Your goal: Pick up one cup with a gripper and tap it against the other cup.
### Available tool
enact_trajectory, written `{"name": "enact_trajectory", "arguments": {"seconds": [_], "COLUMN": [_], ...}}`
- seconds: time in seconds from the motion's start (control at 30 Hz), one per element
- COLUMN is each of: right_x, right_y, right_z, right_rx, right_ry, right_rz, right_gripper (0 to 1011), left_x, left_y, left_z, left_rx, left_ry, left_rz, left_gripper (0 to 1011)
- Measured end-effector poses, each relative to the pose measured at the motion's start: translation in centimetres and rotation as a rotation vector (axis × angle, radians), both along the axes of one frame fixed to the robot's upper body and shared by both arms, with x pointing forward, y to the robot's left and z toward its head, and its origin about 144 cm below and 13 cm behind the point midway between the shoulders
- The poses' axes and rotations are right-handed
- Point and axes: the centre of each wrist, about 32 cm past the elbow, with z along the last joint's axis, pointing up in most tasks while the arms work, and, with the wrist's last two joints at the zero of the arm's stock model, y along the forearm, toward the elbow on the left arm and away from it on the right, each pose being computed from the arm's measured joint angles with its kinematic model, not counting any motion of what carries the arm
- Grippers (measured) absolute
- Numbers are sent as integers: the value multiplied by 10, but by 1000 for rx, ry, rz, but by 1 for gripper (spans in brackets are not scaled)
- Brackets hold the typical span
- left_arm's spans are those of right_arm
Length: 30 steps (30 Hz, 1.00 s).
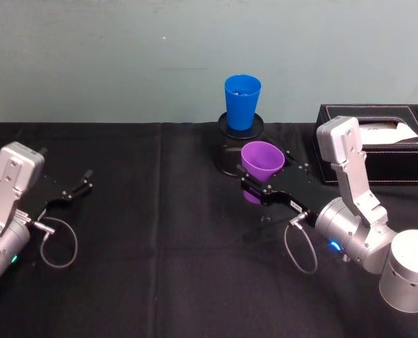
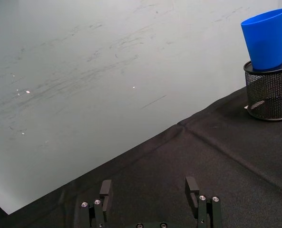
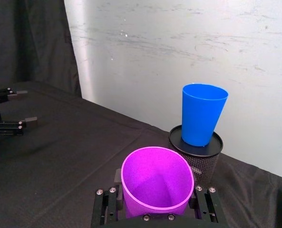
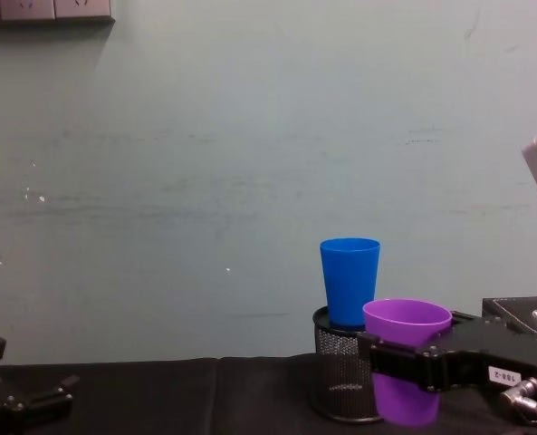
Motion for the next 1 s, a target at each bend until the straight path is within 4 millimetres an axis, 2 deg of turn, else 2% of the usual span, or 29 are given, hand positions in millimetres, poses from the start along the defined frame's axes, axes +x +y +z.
{"name": "enact_trajectory", "arguments": {"seconds": [1.0], "right_x": [0], "right_y": [0], "right_z": [0], "right_rx": [0], "right_ry": [0], "right_rz": [0], "right_gripper": [738], "left_x": [0], "left_y": [0], "left_z": [0], "left_rx": [0], "left_ry": [0], "left_rz": [0], "left_gripper": [1000]}}
